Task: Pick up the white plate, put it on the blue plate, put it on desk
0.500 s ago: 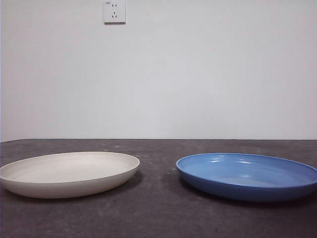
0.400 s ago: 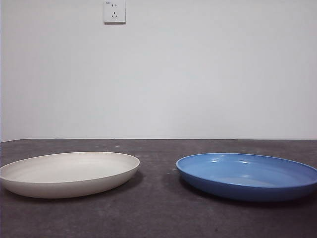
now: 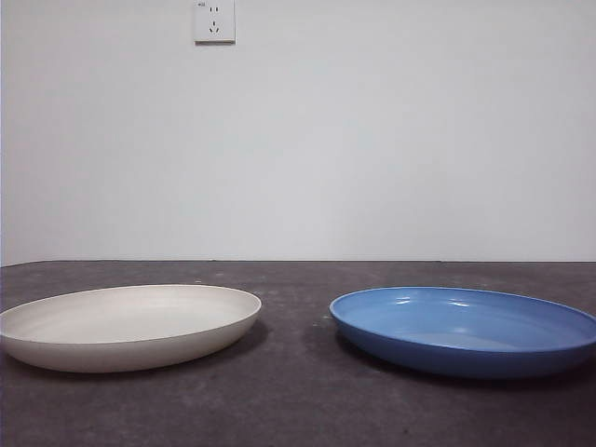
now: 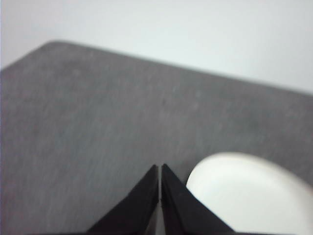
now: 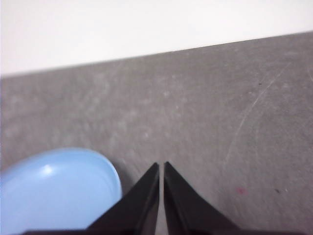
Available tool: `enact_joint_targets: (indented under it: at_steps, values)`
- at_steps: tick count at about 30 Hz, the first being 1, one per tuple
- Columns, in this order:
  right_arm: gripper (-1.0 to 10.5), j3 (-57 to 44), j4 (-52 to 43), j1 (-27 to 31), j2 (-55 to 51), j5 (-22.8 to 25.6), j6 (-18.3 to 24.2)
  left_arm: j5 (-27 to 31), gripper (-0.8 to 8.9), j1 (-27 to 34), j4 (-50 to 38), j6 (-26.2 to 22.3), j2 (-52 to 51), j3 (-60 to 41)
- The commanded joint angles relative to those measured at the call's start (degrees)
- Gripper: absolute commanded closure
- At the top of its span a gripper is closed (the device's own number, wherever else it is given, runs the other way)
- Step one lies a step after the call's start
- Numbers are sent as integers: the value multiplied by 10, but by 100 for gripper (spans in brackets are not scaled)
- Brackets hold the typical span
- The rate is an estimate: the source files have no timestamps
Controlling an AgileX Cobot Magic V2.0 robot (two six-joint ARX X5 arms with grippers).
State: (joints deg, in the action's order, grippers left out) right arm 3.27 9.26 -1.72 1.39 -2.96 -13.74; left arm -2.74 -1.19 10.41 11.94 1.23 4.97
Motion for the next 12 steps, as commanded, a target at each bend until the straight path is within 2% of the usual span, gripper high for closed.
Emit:
enact_joint_targets:
  at_steps: [1,3,6,12]
  values:
    - [936,45,-10,-1,20,-1,-63,-1,802,-5,-15,49,19,38]
    - [936,71,-9,-1,40,-3,-68,-4,802,-11,-14,68,38,54]
    - [936,121,7,-1,81,-12,-70,-17,802,-25,-13,71,71,89]
    - [935,226,34,-1,182,-74,-69,-26,802,-52,23,70,146,198]
